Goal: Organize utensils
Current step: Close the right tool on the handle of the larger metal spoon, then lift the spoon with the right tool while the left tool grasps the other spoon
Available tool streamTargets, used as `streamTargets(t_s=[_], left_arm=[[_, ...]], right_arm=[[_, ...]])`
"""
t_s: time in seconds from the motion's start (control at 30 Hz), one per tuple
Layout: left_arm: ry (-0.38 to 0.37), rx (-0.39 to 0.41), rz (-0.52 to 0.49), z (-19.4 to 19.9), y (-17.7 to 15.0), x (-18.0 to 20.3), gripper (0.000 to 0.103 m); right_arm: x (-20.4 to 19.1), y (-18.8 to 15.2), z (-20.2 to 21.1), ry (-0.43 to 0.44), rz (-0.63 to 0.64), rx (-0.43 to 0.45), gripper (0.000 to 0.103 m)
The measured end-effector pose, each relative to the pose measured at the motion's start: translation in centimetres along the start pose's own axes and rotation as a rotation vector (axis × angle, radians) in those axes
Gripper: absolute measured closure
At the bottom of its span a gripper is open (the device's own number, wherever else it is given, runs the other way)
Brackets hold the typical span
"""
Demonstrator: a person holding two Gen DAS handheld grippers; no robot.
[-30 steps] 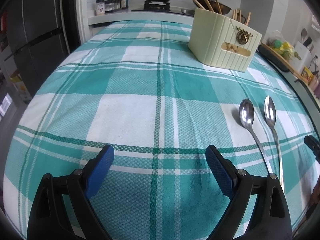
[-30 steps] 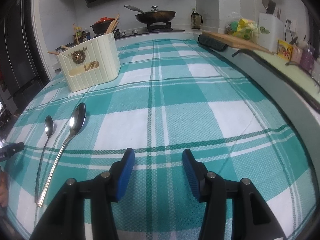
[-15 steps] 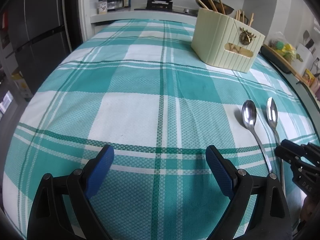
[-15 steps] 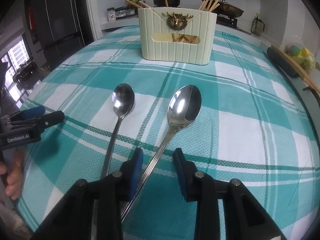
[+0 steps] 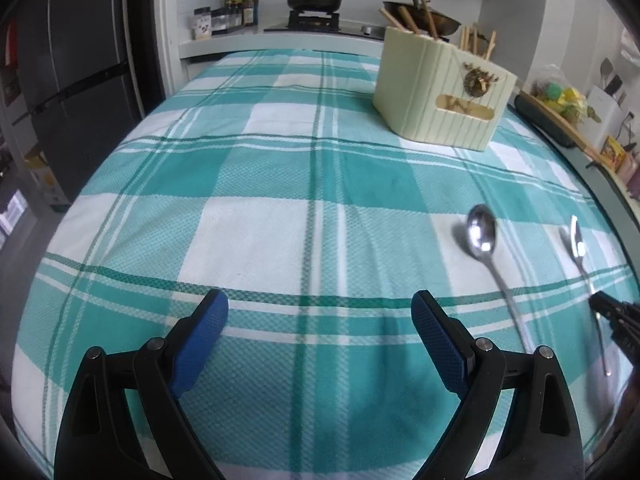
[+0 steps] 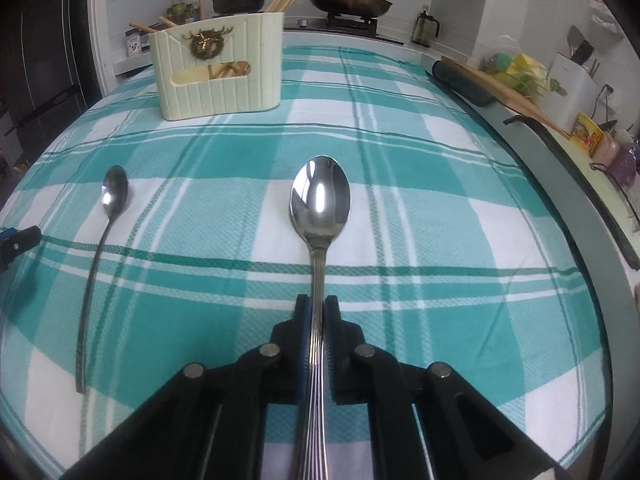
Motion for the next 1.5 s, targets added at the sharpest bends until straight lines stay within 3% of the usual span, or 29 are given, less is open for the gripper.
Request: streamTargets(t_s=[0.07, 0.1, 0.2, 0.3, 0.4, 0.53, 0.93, 1.1, 1.2, 1.3, 1.47, 1.5], left_arm=[[-0.076, 0.016, -0.002, 1.5, 0.3, 2.4, 0.009], [-0.105, 0.021, -0.017, 2.0, 0.5, 3.8, 0.008], [-0.162, 0.011, -0.089, 2.7, 0.8, 8.5, 0.005], [-0.145, -0.035, -0.144, 1.4, 0.3, 12.0, 0.005], [-0.083, -0.076, -0.2, -0.3, -0.8, 13.6, 0.005], [0.007, -0.123, -0.249, -1.6, -2.6, 13.2, 0.003], [0.022, -0.138, -0.143, -0.9, -3.5, 7.6, 0.002], [-0.039, -0.173, -0.196, -0.7, -3.2, 8.2, 0.004], [-0.117, -0.169, -0.216, -0.1, -2.1, 8.9, 0.004], [-0.178, -0.178, -0.222, -0.5, -0.7, 9.7, 0.003], [-0.197, -0.216, -0.236, -3.1, 0.9, 11.1, 0.004], [-0.202, -0.221, -0.238, -3.5, 1.1, 11.4, 0.004]], right_arm=[[0.6, -0.4, 0.3, 0.024, -0.015, 0.013, 0.092], [0.9, -0.5, 0.4, 0.027, -0.02, 0.025, 0.085], [1.5, -0.8, 0.6, 0.022, -0.036, 0.056, 0.077], [1.6, -0.6, 0.5, 0.038, -0.048, 0.057, 0.076], [1.7, -0.6, 0.5, 0.051, -0.055, 0.064, 0.076], [1.8, -0.7, 0.5, 0.075, -0.071, 0.071, 0.075], [2.0, -0.8, 0.6, 0.118, -0.104, 0.08, 0.073], [2.1, -0.8, 0.6, 0.138, -0.114, 0.073, 0.071], [2.5, -0.6, 0.6, 0.225, -0.153, 0.025, 0.067], [3.6, -0.2, 0.5, 0.226, -0.179, -0.028, 0.064], [3.2, 1.6, -0.1, 0.224, -0.136, -0.063, 0.062], [2.8, 1.8, -0.3, 0.238, -0.123, -0.076, 0.055]])
Point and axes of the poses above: each gripper's, at about its wrist camera, not at the fingertips, and z roughly against the way its jaws point, x to its right, y to its top, the point moved 9 cm from there along -z, roughly the way its jaws point, and after that the axes turned 5 degrees about -z, right-handed, at the moved point
